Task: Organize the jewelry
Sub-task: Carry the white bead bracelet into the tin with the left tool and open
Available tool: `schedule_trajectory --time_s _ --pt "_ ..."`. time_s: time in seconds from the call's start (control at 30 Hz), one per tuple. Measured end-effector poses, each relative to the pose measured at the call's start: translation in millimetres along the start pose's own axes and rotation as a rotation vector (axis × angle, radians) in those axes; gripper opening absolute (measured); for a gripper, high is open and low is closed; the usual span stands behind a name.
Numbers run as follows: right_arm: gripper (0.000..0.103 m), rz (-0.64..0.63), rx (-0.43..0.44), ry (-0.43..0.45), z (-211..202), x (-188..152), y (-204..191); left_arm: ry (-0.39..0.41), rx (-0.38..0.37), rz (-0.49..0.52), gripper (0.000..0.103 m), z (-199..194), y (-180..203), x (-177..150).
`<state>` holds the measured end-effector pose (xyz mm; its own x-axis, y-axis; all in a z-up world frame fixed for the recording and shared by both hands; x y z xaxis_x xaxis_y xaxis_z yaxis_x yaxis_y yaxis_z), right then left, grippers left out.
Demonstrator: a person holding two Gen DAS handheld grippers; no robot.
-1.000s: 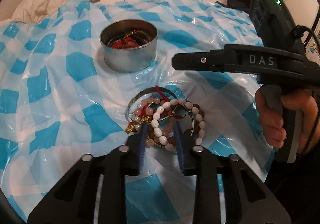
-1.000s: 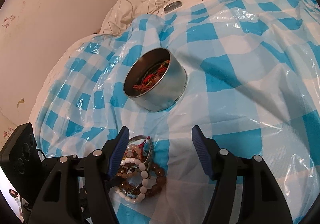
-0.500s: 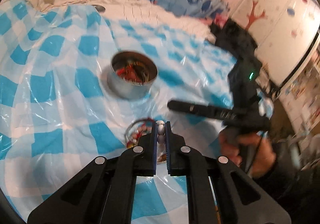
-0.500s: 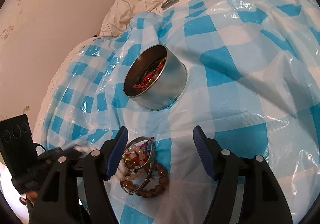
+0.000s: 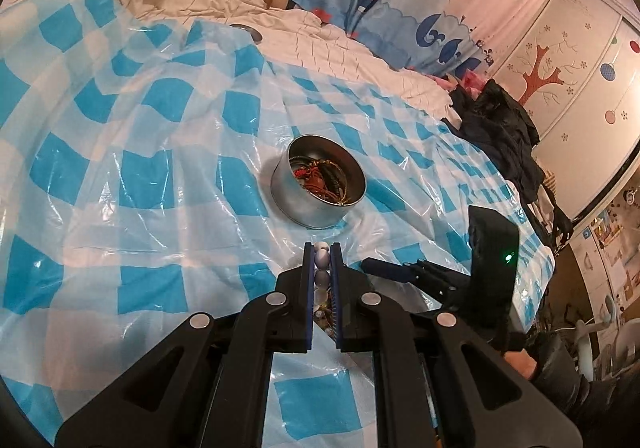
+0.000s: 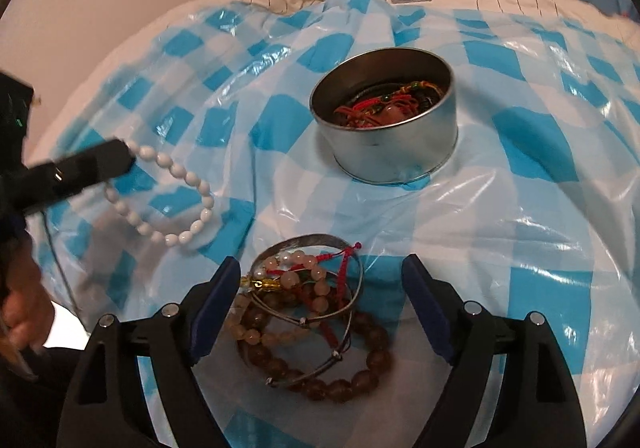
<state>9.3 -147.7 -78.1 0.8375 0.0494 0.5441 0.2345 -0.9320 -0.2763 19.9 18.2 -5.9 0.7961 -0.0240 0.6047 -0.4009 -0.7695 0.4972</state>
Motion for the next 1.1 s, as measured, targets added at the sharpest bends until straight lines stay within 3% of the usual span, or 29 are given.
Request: schedule_trajectory --time_s 0.27,0.37,0.53,0.67,0.73,0.93,1.1 --pt "0.079 -0.110 -0.047 0.000 6 -4 -14 0.003 0.008 0.002 0.006 0 0 0" --pt "0.063 -0.142 -0.055 -0.006 7 -5 -17 0.000 0.011 0.005 0.006 0 0 0" --pt "0.062 -0.118 -0.013 0.002 1 -3 -16 0.000 0.012 0.005 0.006 1 -1 1" --pt "0.062 -0.041 0.098 0.037 -15 4 -12 0.004 0.013 0.001 0.006 0 -3 2" --pt "0.062 0.061 0.233 0.056 -25 10 -4 0.005 0.013 -0.002 0.006 0 -4 3" --pt "0.062 0.326 0.389 0.038 -23 14 33 0.004 0.007 0.000 0.006 2 -2 5" --pt "0.062 0.385 0.407 0.074 -32 21 45 0.015 -0.011 0.001 0.006 5 6 11"
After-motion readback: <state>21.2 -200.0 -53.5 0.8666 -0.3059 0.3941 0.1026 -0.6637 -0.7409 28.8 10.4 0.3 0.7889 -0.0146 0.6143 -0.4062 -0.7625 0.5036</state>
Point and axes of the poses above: each gripper's, at about its wrist camera, not at the fingertips, and z roughly the way its jaws point, y to its right, x to its top, the point moved 5 cm from there along z, roughly the way its jaws point, and after that the axes turned 3 degrees about -x, right-handed, at the moved point
